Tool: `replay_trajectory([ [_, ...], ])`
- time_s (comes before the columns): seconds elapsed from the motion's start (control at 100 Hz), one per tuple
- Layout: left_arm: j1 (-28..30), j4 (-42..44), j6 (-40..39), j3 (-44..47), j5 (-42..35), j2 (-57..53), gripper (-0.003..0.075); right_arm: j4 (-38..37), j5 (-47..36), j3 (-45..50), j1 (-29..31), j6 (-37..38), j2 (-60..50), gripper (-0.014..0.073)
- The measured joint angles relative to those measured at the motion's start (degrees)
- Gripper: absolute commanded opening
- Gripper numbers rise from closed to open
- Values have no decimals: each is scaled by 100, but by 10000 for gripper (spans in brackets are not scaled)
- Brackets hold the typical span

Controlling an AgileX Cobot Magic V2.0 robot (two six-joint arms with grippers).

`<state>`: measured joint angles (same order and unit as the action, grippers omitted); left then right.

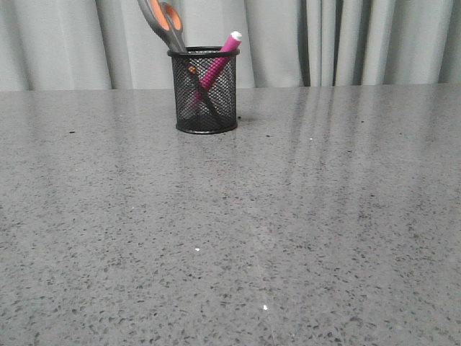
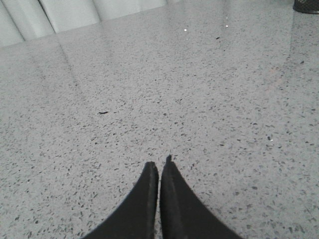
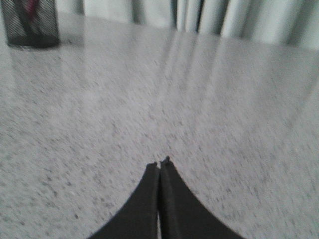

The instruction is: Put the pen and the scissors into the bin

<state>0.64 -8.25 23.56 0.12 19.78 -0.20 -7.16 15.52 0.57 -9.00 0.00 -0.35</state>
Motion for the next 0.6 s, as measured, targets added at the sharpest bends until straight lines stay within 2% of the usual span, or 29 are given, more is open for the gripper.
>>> replay_trajectory([
  [0.11,0,0,0,0,0,0,-19,13,337,0,128,0,0,-69],
  [0.6,0,0,0,0,0,0,-19,28,355,0,139,0,0,-69],
])
